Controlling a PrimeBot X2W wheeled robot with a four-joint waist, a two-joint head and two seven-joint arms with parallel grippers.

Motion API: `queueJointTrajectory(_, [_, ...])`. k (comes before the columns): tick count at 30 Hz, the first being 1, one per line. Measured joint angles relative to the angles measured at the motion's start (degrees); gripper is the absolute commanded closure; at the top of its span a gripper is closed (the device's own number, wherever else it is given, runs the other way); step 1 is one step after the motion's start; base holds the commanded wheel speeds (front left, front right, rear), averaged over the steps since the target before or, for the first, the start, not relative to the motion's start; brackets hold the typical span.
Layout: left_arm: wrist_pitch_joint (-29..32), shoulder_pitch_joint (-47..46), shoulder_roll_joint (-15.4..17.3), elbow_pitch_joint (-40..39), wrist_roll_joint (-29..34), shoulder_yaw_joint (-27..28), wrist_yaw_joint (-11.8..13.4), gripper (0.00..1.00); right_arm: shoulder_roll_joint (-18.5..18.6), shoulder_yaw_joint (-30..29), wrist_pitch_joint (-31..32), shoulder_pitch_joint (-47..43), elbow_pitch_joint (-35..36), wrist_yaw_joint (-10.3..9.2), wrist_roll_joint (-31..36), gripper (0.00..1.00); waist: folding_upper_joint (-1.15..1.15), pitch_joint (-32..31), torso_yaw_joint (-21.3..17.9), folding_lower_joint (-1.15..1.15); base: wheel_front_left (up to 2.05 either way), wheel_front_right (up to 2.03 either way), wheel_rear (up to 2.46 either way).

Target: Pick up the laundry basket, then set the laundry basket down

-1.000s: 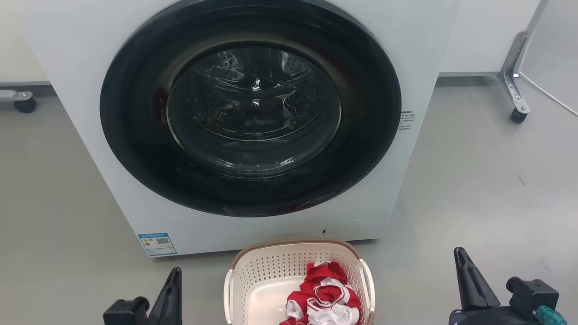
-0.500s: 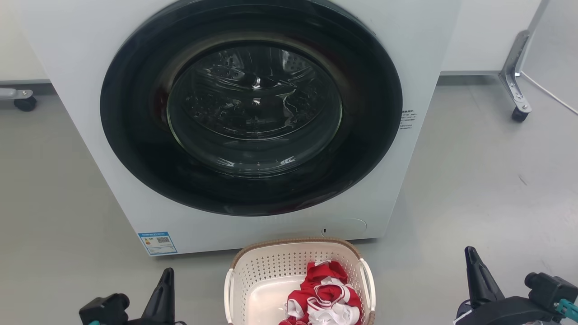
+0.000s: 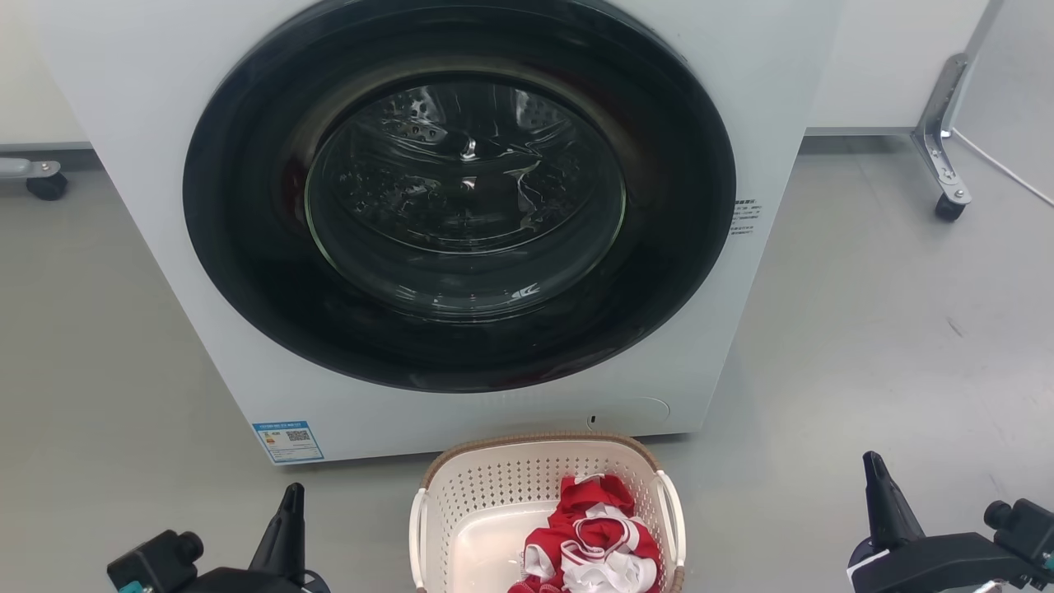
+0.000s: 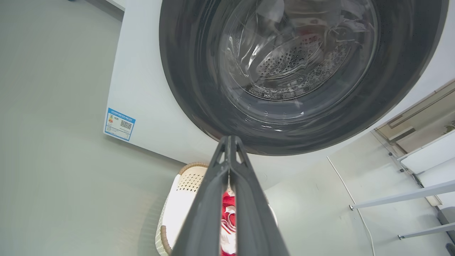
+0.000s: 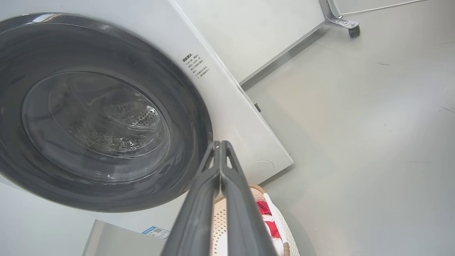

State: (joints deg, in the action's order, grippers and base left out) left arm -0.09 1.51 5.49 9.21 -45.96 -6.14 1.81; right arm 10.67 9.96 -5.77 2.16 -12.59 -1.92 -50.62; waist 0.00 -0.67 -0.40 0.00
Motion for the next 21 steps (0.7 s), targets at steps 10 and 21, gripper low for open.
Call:
queueJointTrajectory(10, [1.26,-0.71,-0.38,1.43,-7.68,1.92,-1.37,1.0,-1.35,-2.99,2.22,0.77,-0.77,1.51,-6.91,1.0,0.0,0.13,0.07,0.0,0.0,0.0,0.0])
queueJointTrajectory(21, [2.35,-1.69,-0.98,2.69,-15.29,3.85,-2.9,1.0,-2.7,-6.0,4.26,0.96,-1.53,3.01,-13.84,1.0,0.0,0.26,0.14,0.0,0.0,0.0,0.0])
